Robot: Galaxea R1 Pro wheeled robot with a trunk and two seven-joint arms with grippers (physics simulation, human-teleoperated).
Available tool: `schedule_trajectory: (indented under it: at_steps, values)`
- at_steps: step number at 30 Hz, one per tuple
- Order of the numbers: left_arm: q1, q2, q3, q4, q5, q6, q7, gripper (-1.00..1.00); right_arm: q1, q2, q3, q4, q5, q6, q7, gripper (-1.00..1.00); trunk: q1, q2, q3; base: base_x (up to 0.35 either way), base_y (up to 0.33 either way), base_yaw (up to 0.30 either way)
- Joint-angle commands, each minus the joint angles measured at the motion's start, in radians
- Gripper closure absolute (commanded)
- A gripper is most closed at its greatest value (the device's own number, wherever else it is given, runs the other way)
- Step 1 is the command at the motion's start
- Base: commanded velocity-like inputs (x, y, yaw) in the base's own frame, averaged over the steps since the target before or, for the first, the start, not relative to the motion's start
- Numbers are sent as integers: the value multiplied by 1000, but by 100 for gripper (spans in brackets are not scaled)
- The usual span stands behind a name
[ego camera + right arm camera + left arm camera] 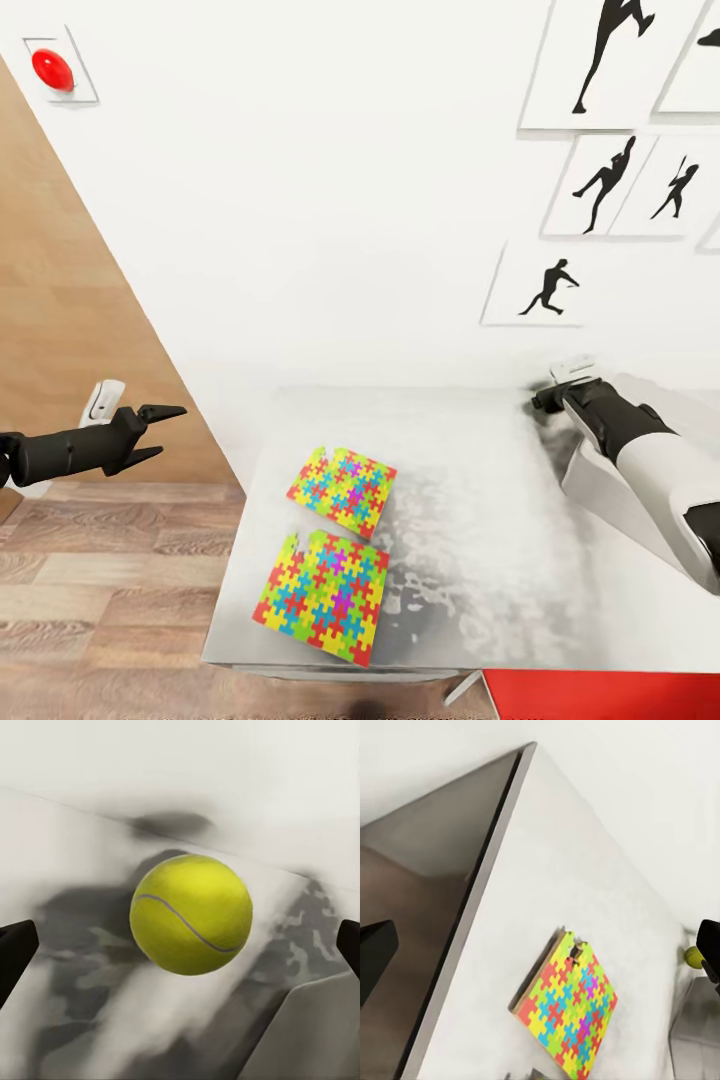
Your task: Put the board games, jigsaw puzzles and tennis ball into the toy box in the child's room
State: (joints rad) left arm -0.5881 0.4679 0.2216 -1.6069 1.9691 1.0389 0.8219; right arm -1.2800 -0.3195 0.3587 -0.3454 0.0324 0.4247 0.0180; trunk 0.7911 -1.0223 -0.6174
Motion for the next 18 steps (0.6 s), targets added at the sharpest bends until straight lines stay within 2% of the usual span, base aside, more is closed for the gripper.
schedule_trajectory:
  at_steps: [1,8,18]
  values:
    - [-1,0,1,-1,10,3,10,-100,-3,-1,5,-2,4,6,2,-100,0,-1,-3,0,0,0]
    - [-1,0,1,-1,10,3,10,-100,-21,-4,5,-4,9,6,2,-100,0,-1,-13,0,0,0]
    - [-1,0,3,-1,10,3,10,-100,-23,0,14,-20,10,6,3,-100,0,-1,-15,0,0,0]
